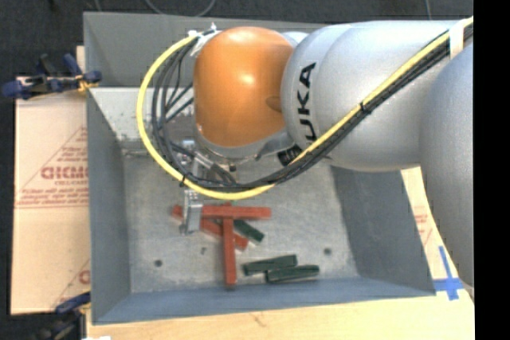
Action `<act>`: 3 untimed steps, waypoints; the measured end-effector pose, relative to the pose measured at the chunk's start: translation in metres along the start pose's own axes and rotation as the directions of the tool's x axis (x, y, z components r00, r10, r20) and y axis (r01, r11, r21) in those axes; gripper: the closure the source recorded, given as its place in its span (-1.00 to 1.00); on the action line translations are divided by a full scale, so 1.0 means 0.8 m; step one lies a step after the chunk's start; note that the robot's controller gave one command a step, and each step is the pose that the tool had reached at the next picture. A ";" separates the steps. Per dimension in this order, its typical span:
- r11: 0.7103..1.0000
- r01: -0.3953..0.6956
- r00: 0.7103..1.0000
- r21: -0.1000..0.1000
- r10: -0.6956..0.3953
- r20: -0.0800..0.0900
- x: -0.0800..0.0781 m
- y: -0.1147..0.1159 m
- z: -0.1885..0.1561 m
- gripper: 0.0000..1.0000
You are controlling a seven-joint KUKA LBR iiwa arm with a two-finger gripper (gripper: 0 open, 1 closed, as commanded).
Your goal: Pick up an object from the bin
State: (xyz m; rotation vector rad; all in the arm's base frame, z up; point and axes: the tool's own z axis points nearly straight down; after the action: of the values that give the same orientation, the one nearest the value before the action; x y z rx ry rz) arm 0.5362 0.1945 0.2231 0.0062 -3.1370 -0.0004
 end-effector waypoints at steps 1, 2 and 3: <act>0.931 -0.365 0.931 0.000 0.365 0.003 0.000 -0.115 0.194 -1.00; 0.914 -0.405 0.914 -0.005 0.405 0.008 -0.003 -0.104 0.151 -1.00; 0.997 -0.074 0.997 0.001 0.074 0.008 0.027 -0.121 0.153 -1.00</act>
Offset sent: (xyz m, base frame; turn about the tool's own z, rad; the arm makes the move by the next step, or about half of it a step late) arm 0.0004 -0.0902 -0.1531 0.3741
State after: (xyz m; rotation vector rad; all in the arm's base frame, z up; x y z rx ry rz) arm 0.5148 0.0973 0.1005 -0.1102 -3.1434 0.0013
